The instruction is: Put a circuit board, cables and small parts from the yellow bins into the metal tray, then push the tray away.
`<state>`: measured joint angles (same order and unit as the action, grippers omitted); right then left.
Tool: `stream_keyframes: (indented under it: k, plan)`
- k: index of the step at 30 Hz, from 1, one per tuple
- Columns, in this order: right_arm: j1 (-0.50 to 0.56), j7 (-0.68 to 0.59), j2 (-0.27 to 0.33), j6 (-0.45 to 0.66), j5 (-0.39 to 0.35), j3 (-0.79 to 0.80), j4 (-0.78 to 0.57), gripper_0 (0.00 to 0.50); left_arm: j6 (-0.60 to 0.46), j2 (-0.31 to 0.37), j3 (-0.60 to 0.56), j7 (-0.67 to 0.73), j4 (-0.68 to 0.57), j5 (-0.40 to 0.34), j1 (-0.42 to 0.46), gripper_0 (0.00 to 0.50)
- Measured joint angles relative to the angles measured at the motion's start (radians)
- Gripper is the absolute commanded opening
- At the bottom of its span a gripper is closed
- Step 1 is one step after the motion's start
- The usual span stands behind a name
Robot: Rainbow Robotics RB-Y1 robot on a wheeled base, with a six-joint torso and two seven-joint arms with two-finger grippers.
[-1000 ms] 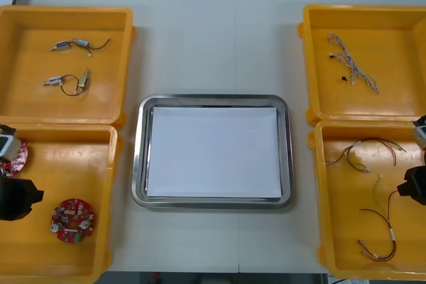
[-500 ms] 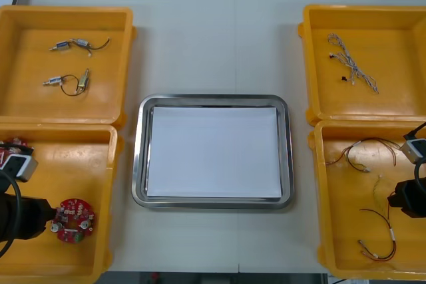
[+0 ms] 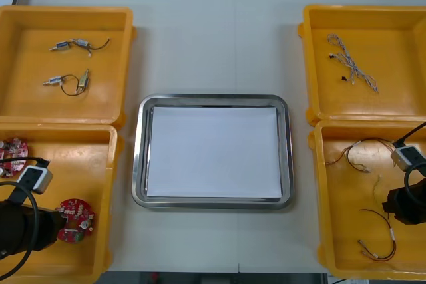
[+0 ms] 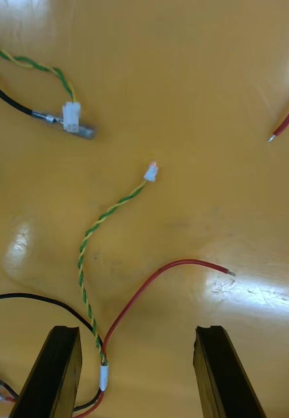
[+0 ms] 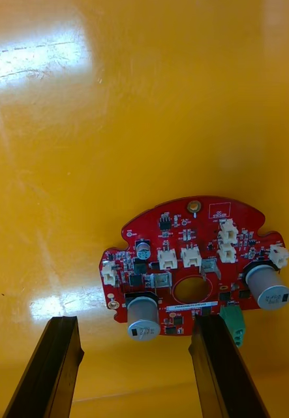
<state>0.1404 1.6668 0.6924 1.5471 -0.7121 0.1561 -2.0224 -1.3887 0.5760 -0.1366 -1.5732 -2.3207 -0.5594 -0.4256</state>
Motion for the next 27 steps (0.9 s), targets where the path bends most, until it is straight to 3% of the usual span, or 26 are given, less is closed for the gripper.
stream_keyframes:
  k: [10, 17, 27]
  plan:
    - [0.013, 0.023, -0.05, -0.008, 0.035, -0.005, 0.0, 0.5, 0.041, -0.007, 0.023, -0.007, 0.0, 0.032, -0.022, 0.5]
    - [0.037, 0.025, -0.056, -0.073, 0.072, -0.04, 0.0, 0.5, 0.094, -0.007, 0.029, -0.007, 0.014, 0.044, -0.044, 0.5]
    - [0.056, 0.025, -0.057, -0.084, 0.102, -0.052, 0.0, 0.5, 0.151, -0.007, 0.053, -0.007, 0.061, 0.056, -0.044, 0.5]
